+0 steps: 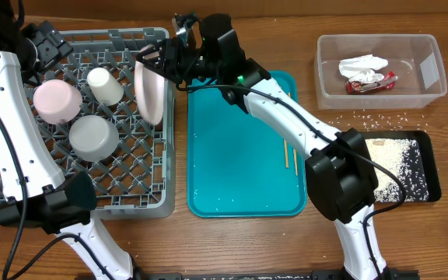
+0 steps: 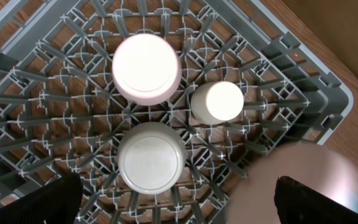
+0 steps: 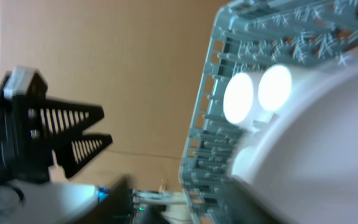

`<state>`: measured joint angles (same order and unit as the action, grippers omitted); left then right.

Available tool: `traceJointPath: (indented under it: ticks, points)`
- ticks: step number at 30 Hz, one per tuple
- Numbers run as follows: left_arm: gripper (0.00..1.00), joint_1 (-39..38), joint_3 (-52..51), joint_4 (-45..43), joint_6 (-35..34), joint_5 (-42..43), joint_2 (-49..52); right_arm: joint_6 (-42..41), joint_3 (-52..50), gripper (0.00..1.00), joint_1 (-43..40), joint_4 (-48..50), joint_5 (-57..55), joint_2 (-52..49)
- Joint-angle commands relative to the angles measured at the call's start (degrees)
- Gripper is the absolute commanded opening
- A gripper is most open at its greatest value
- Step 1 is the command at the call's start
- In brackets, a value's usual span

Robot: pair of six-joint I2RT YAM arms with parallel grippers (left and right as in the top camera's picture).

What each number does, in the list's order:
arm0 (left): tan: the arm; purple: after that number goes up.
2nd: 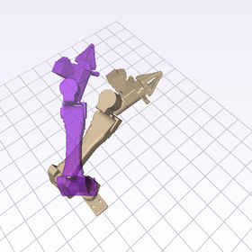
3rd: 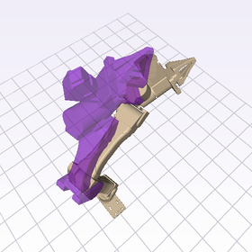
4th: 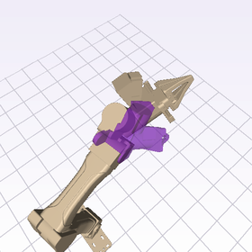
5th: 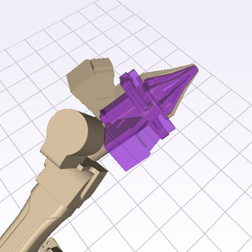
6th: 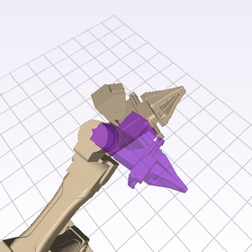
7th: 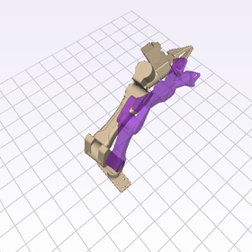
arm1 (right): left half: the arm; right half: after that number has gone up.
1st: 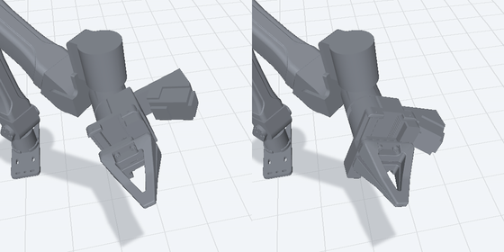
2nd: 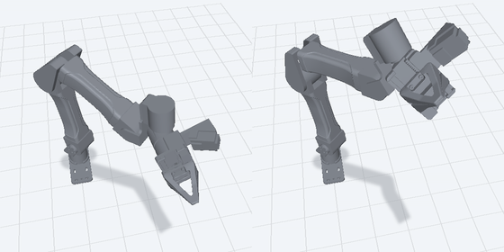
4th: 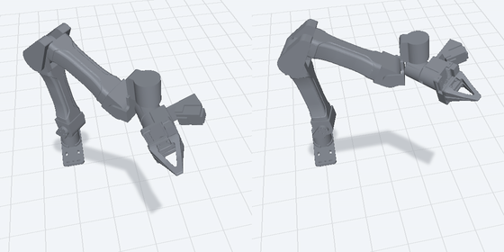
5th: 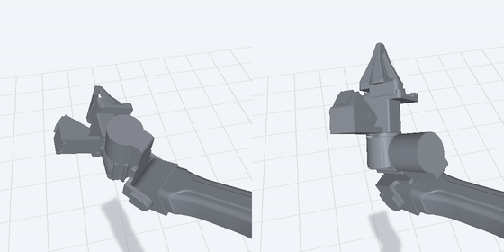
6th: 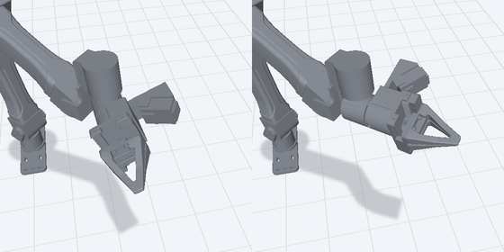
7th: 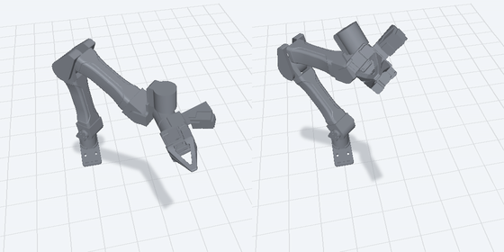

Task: Sort waste into correct bins and load items into the dishwasher
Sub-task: 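Set the plate upright in the rack's right side and release, then retract the right arm back to the right side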

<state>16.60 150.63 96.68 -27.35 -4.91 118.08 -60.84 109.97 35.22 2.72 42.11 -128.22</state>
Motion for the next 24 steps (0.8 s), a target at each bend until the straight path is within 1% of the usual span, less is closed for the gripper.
traceJointPath:
  ticks: [1, 7, 10, 13, 15, 16, 18, 19, 21, 23, 24]
  points:
    - [1.0, 0.2, -0.1, 0.1, -1.0, 0.3, -1.9, 6.5, 0.7, 1.0, -0.8, 0.4, 1.1, 0.5]
    - [1.0, 0.2, -0.1, 0.1, -1.0, 0.3, -1.9, 7.4, 0.7, 1.0, -3.5, 0.4, 5.5, 1.8]
    - [1.0, 0.2, -0.1, 0.1, -1.0, 0.3, -1.9, 10.4, 0.7, 1.0, -5.7, -1.3, 6.0, 4.1]
    - [1.0, 0.2, -0.1, 0.1, -1.0, 0.3, -1.9, 15.4, 0.7, 1.0, -8.8, -8.0, 4.3, 7.5]
    - [1.0, 0.2, -0.1, 0.1, -1.0, 0.3, -1.9, 19.3, 0.7, 1.0, -10.8, -15.6, 0.4, 10.2]
    - [1.0, 0.2, -0.1, 0.1, -1.0, 0.3, -1.9, 22.0, 0.7, 1.0, -11.9, -21.0, -3.7, 11.7]
    - [1.0, 0.2, -0.1, 0.1, -1.0, 0.3, -1.9, 26.1, 0.7, 1.0, -13.6, -31.8, -15.9, 14.8]
    - [1.0, 0.2, -0.1, 0.1, -1.0, 0.3, -1.9, 27.1, 0.7, 1.0, -14.3, -37.5, -24.0, 16.3]
    - [1.0, 0.2, -0.1, 0.1, -1.0, 0.3, -1.9, 28.2, 0.7, 1.0, -15.1, -46.2, -36.9, 18.3]
    - [1.0, 0.2, -0.1, 0.1, -1.0, 0.3, -1.9, 28.3, 0.7, 1.0, -15.8, -54.0, -47.3, 19.4]
    - [1.0, 0.2, -0.1, 0.1, -1.0, 0.3, -1.9, 28.3, 0.7, 1.0, -15.9, -57.1, -50.4, 19.5]
